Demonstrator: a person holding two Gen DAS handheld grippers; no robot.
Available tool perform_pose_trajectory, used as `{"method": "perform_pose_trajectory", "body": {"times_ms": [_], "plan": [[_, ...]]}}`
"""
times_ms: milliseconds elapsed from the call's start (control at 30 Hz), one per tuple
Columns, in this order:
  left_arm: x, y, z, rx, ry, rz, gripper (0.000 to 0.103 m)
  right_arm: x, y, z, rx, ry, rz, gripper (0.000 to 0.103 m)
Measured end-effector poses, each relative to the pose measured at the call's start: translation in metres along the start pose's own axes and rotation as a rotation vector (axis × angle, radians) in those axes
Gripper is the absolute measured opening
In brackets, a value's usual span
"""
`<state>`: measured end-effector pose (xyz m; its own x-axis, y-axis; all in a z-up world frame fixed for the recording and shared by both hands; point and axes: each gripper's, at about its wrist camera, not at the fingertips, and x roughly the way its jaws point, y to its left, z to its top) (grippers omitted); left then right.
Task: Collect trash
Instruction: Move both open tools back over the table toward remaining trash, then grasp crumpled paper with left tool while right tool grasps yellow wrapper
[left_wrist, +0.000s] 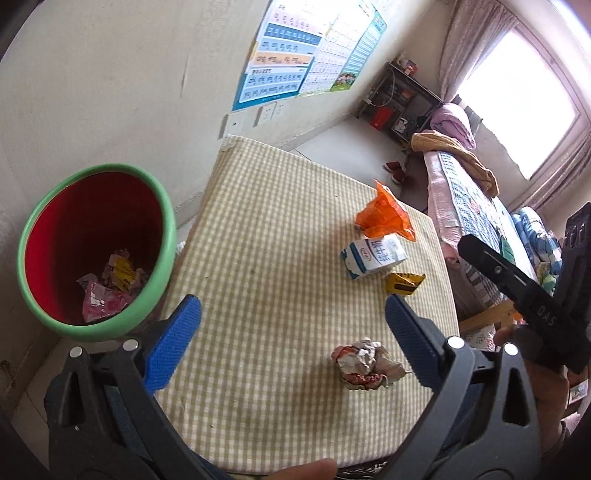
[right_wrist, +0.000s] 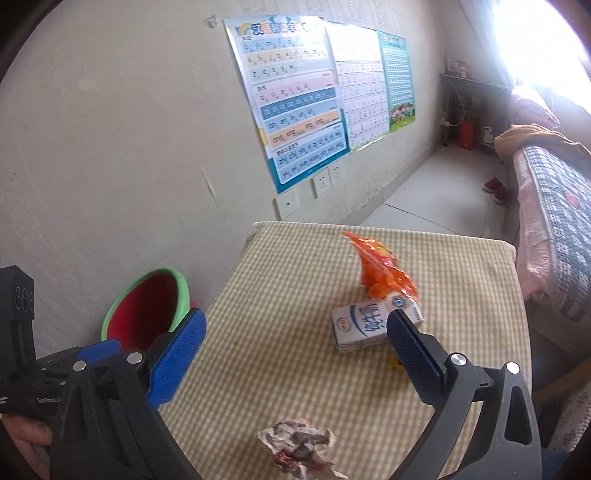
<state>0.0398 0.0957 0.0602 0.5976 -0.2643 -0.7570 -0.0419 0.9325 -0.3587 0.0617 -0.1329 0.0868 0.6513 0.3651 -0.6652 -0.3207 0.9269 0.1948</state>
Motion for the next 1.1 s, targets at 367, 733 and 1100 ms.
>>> {"method": "perform_pose_trajectory", "body": {"times_ms": [367,733,1100], "plan": [[0.026,-0.077,-0.023,0.131,0.08,-0.051,0.097,-0.045,-0.073,-0.025,0.086,-0.029,-0.083,0.095],[0.07,-0.111,-0.048,0.191,0.208,-0.063,0.097,-0.048,-0.114,-0.04,0.159,-0.014,-0.115,0.095],[0.121,-0.102,-0.069,0.167,0.337,-0.039,0.097,-0.02,-0.123,-0.047,0.167,0.039,-0.108,0.095]]}}
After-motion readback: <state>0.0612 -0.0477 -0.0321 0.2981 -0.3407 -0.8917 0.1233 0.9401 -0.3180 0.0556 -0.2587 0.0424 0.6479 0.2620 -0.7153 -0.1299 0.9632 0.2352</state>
